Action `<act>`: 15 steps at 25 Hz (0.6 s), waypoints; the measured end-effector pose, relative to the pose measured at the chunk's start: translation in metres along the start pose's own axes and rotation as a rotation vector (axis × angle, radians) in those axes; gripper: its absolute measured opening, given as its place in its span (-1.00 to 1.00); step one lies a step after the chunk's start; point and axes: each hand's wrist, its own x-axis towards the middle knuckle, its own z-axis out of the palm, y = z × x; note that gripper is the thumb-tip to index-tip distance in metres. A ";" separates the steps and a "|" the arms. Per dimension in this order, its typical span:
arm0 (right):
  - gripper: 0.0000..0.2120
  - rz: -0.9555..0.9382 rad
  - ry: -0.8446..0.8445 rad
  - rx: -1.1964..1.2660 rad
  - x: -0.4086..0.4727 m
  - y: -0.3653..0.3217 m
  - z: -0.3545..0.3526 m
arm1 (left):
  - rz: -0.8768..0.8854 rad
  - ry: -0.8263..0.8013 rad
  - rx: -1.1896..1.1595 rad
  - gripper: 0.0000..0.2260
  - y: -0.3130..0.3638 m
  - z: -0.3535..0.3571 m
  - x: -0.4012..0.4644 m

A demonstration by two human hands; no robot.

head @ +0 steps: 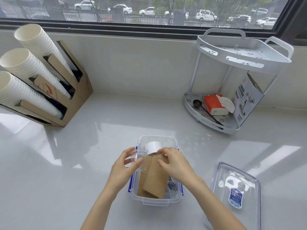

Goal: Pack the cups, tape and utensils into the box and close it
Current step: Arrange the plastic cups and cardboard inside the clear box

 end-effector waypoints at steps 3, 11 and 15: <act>-0.67 -0.094 -0.020 -0.002 0.002 -0.012 0.005 | -0.070 0.079 -0.134 -0.61 -0.002 -0.011 0.000; -0.66 -0.265 -0.162 -0.274 0.008 -0.035 0.020 | -0.107 0.111 -0.140 -0.60 -0.004 -0.017 -0.005; -0.67 -0.280 -0.146 -0.359 0.008 -0.024 0.015 | -0.111 0.097 -0.130 -0.58 -0.003 -0.014 -0.008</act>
